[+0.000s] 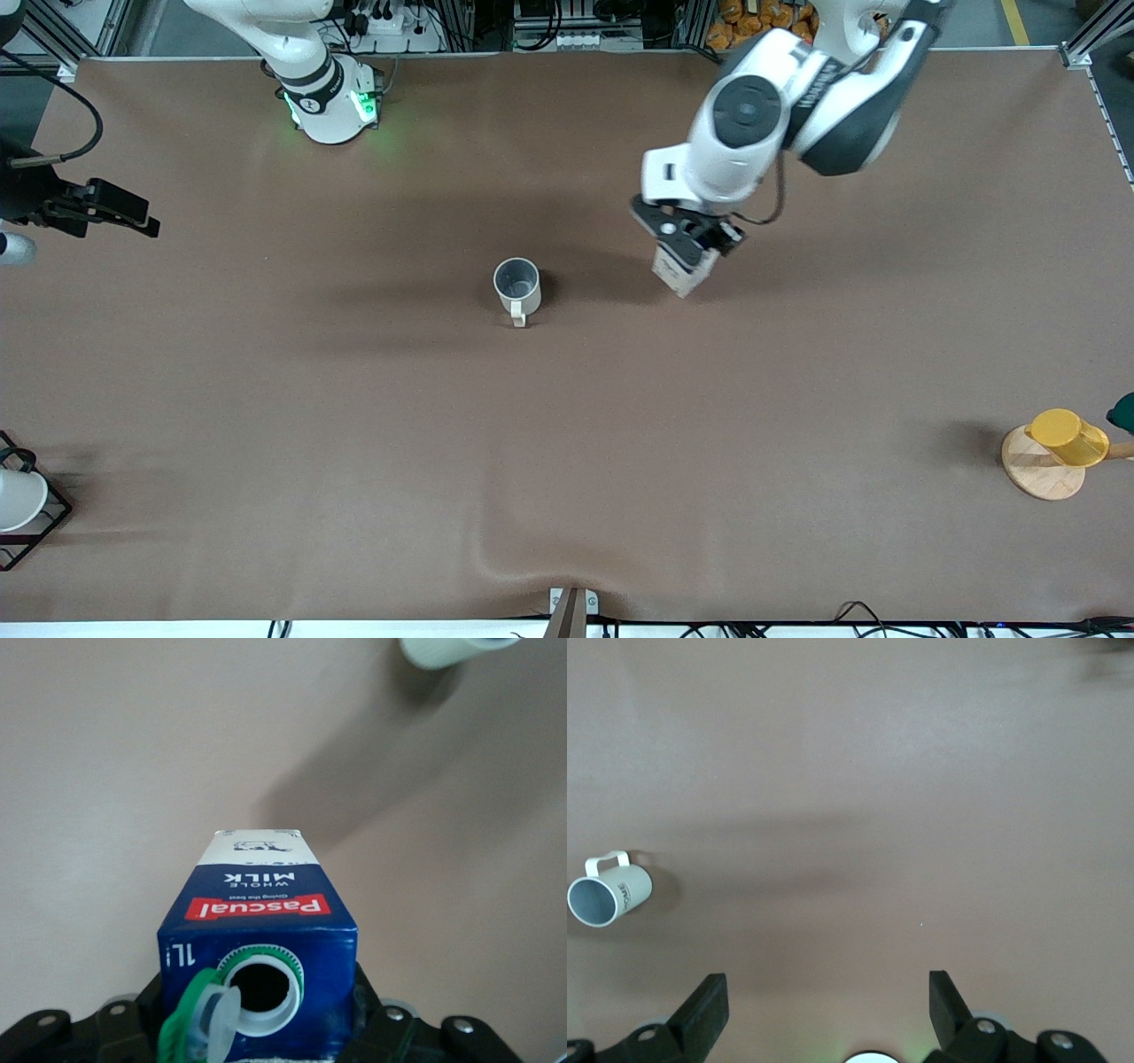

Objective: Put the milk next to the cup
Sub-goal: 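Carry the milk carton with the left gripper toward the white mug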

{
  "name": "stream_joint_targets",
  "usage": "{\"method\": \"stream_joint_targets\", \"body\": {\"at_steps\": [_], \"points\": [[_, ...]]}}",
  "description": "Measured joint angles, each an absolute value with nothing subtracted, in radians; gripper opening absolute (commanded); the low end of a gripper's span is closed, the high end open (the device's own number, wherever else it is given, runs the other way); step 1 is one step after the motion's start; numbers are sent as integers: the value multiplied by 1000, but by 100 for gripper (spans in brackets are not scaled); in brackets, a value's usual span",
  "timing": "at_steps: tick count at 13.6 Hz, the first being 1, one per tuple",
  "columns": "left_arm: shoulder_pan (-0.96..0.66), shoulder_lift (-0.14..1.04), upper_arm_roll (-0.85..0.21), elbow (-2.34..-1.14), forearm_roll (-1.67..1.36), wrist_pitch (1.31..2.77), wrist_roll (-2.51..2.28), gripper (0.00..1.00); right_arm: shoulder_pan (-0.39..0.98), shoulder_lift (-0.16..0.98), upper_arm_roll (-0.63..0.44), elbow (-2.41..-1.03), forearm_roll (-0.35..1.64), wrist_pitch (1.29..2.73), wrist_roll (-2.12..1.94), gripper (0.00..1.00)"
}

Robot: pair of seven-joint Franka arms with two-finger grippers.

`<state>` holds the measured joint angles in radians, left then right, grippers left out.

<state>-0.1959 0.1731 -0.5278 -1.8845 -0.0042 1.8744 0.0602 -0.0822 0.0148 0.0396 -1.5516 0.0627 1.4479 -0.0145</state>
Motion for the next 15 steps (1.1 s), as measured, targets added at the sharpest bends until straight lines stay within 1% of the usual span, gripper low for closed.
{"method": "stream_joint_targets", "body": {"at_steps": [5, 8, 13, 15], "points": [[-346, 311, -528, -1782, -4, 1890, -128, 68, -102, 15, 35, -1554, 63, 1422, -88, 100], [-399, 366, -527, -1759, -4, 1930, -205, 68, -108, 15, 34, -1556, 63, 1417, -113, 100], [-473, 454, -524, -1660, 2, 1942, -384, 69, -118, 16, 33, -1556, 63, 1415, -138, 100], [-502, 485, -522, -1640, 21, 1954, -443, 69, -119, 16, 33, -1557, 63, 1415, -151, 100]]}}
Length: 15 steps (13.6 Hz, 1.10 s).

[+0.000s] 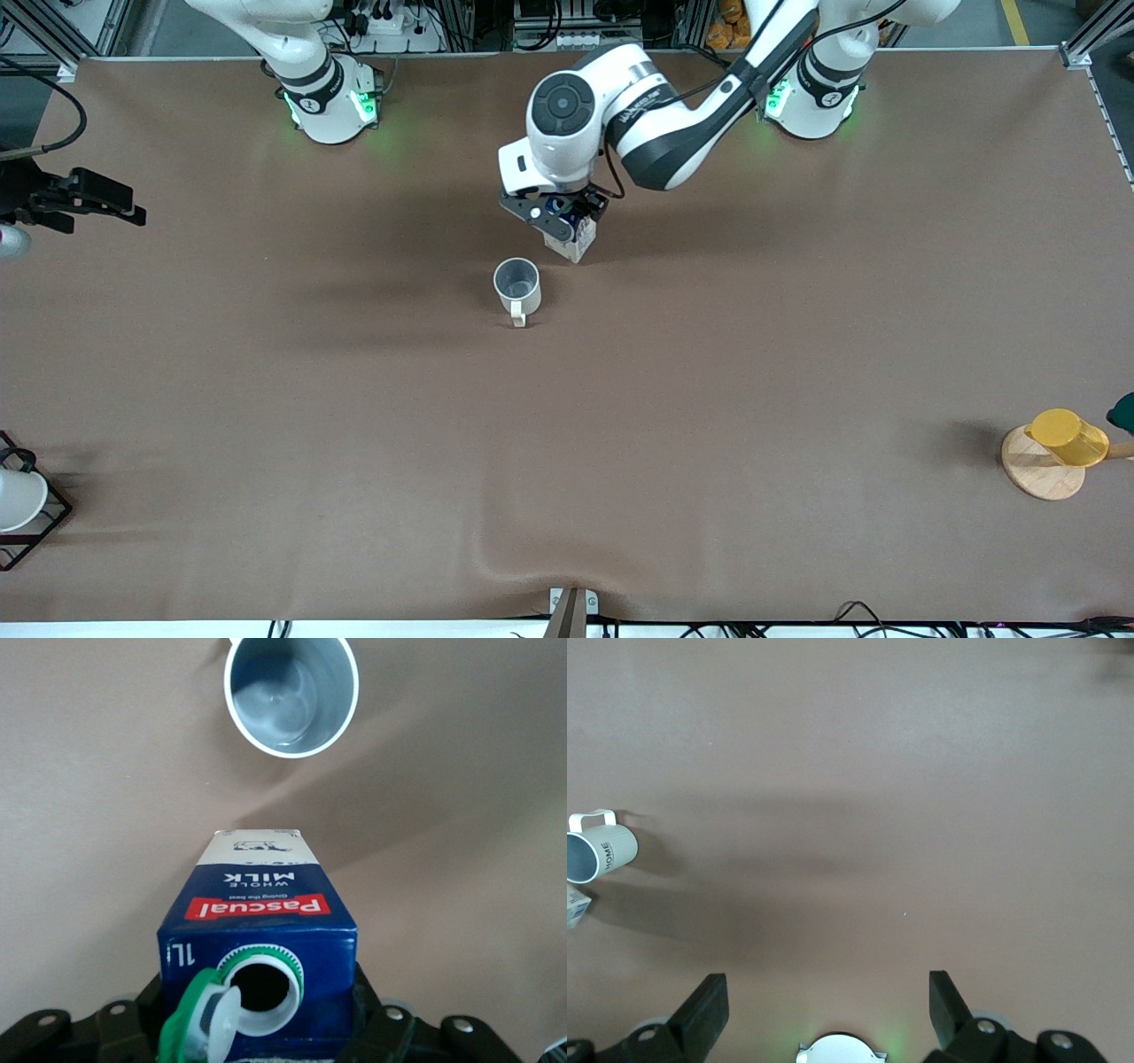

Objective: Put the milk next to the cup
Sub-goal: 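Carry the milk carton with the left gripper toward the white mug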

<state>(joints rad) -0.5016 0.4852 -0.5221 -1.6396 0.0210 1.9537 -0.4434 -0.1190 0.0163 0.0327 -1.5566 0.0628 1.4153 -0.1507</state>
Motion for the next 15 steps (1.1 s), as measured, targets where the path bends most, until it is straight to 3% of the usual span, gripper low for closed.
{"method": "stream_joint_targets", "body": {"at_steps": [15], "points": [[-595, 599, -515, -1515, 68, 2005, -818, 69, -122, 20, 32, -1570, 63, 1412, -160, 100]]}}
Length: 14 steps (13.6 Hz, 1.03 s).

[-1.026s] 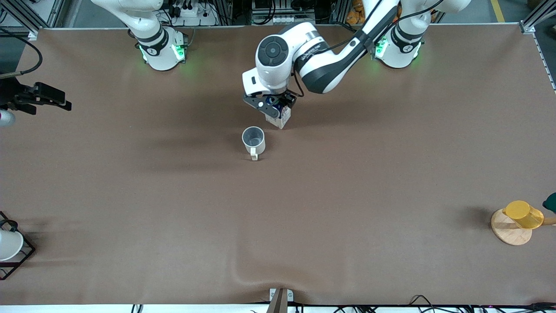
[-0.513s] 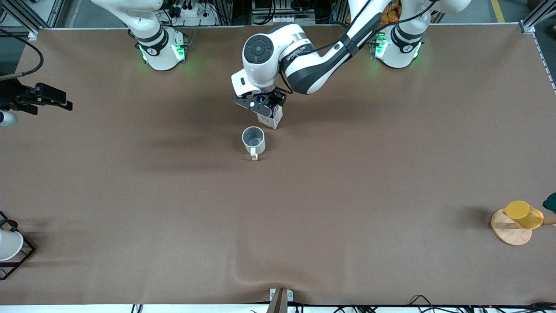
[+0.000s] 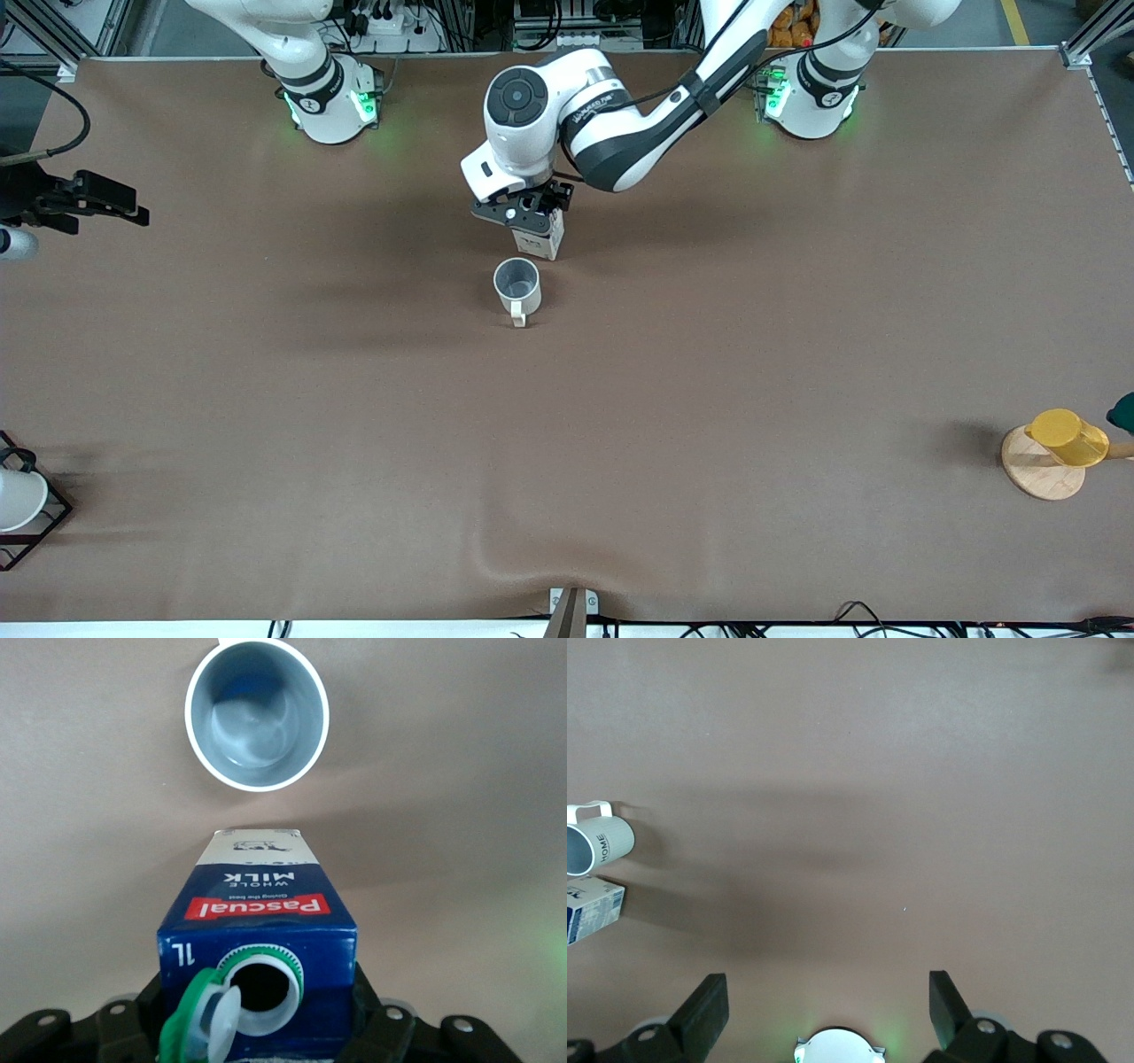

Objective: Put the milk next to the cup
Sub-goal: 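Carry the milk carton with the left gripper toward the white mug, then lower the milk carton beside the mug with the left gripper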

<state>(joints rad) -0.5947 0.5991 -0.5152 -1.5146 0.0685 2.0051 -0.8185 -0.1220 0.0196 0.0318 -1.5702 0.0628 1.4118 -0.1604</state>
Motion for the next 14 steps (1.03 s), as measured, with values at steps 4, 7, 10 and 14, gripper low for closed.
{"method": "stream_joint_targets", "body": {"at_steps": [4, 7, 10, 14], "points": [[-601, 611, -512, -1504, 69, 2025, -859, 69, -122, 20, 32, -1570, 63, 1412, -168, 100], [-601, 611, -511, -1502, 71, 2039, -924, 70, -122, 20, 32, -1570, 63, 1412, -186, 100], [-609, 612, -511, -1502, 79, 2053, -978, 71, -122, 20, 32, -1571, 63, 1412, -189, 100], [-617, 619, -511, -1502, 98, 2068, -1024, 73, -122, 20, 32, -1571, 63, 1427, -189, 100]]}}
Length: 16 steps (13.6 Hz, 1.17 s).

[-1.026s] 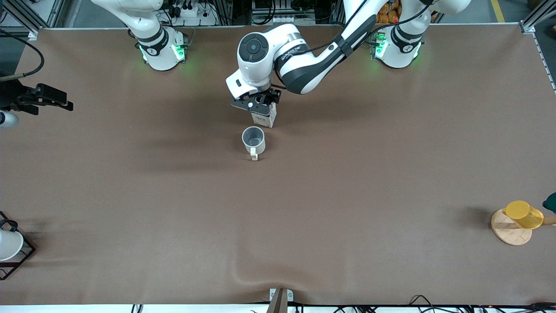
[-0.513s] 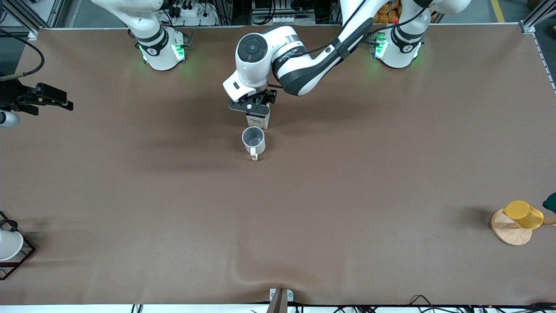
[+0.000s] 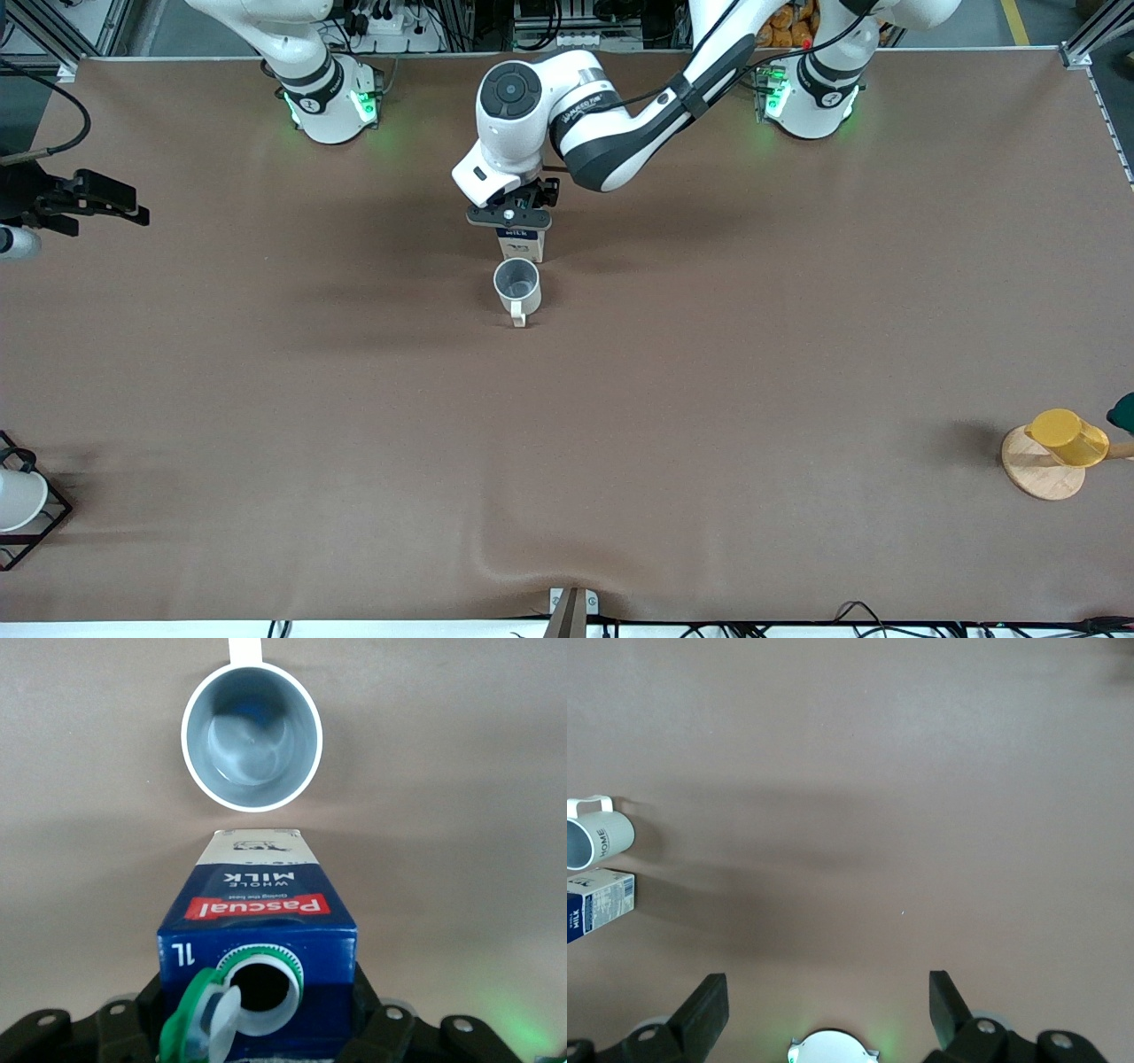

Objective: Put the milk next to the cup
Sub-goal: 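Lower the milk carton beside the mug with the left gripper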

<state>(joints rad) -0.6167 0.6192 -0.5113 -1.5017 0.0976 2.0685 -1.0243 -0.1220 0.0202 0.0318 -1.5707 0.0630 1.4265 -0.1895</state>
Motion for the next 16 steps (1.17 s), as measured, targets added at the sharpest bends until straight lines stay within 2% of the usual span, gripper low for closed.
{"method": "stream_joint_targets", "body": {"at_steps": [4, 5, 6, 13, 16], "points": [[-619, 635, -511, -1500, 99, 2074, -1029, 75, -122, 17, 31, -1569, 62, 1455, -157, 100], [-619, 635, -511, -1500, 99, 2074, -1029, 96, -122, 16, 31, -1568, 62, 1469, -149, 100], [-619, 635, -511, -1500, 99, 2074, -1030, 100, -122, 15, 31, -1568, 62, 1482, -146, 100], [-618, 638, -504, -1484, 100, 2079, -1030, 100, -122, 14, 30, -1566, 62, 1490, -142, 100], [-614, 601, -504, -1463, 100, 2077, -1032, 100, -122, 14, 30, -1565, 62, 1490, -142, 100]]}}
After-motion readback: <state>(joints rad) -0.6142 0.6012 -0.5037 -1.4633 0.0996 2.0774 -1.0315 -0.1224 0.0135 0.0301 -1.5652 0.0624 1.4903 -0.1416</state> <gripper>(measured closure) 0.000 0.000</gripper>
